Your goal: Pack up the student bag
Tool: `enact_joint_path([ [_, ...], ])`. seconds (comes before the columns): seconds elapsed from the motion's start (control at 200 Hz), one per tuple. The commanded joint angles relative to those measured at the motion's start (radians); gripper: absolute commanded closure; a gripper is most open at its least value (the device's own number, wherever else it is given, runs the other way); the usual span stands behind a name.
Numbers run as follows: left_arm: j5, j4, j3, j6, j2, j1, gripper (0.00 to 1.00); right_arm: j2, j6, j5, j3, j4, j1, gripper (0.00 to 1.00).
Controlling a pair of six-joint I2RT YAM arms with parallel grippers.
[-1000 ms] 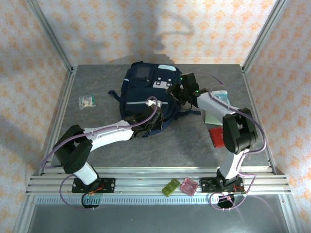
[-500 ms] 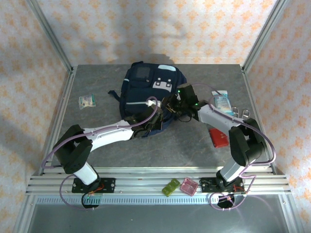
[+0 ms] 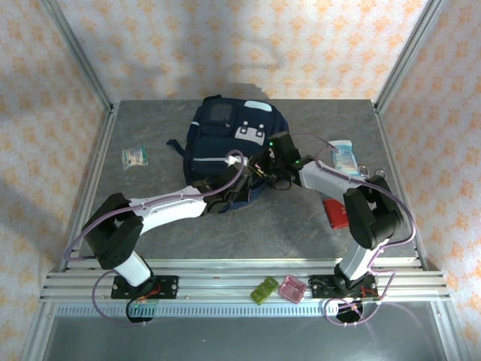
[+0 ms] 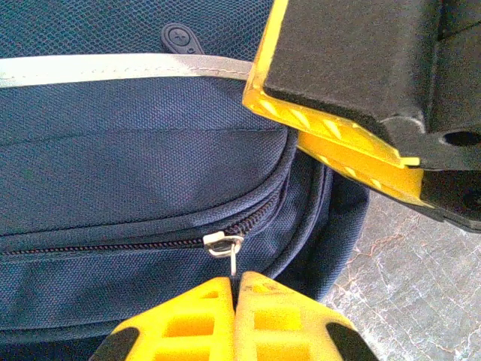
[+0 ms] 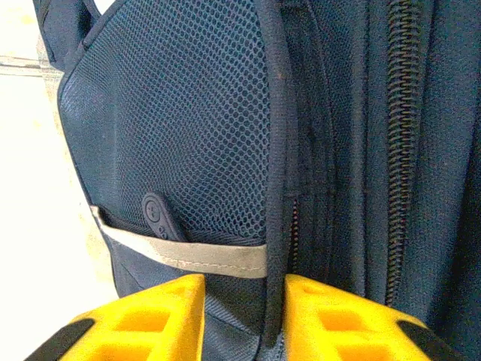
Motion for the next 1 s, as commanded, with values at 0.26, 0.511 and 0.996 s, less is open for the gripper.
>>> enact_joint_path([
  [0.26, 0.007, 0.028, -0.033, -0.025, -0.008, -0.010, 1.00, -0.007, 0.087, -0.028, -0.080, 0.217, 0.019, 0.76],
  [0.511, 0.008, 0.021, -0.009, -0.017, -0.014, -0.009, 1.00, -0.047, 0.128, -0.022, -0.187, 0.277, 0.027, 0.62],
  [0.996, -0.061, -0.014, -0.043, -0.023, 0.004, -0.005, 1.00, 0.011, 0.097, -0.029, -0.091, 0.265, 0.033, 1.00],
])
